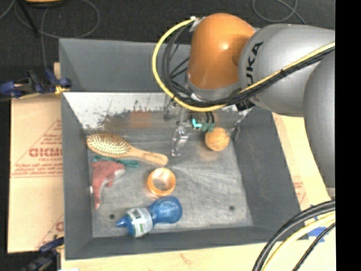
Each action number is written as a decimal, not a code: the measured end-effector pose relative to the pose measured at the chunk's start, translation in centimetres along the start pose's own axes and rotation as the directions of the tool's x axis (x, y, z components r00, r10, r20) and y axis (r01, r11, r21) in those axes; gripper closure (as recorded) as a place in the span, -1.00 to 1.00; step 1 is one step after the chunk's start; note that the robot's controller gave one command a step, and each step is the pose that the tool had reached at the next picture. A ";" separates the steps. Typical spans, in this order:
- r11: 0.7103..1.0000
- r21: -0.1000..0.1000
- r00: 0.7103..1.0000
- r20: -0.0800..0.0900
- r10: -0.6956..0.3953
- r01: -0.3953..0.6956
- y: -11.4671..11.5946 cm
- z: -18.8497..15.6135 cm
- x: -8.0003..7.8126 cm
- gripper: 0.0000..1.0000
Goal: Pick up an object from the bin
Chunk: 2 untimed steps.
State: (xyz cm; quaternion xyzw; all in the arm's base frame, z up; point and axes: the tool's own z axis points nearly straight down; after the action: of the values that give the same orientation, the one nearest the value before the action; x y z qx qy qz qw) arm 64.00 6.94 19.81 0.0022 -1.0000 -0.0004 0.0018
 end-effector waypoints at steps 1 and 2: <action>1.000 -0.001 1.000 0.008 0.001 -0.001 0.0 -0.5 -0.2 -1.00; 0.997 0.002 0.997 0.013 -0.075 0.075 -0.4 2.9 0.4 -1.00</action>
Offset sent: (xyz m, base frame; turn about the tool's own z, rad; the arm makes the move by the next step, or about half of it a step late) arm -0.0226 -0.0119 -0.1121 -0.2509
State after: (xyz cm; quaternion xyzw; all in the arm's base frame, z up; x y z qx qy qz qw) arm 63.58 6.52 16.93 0.0399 -0.9992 0.0005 -0.0049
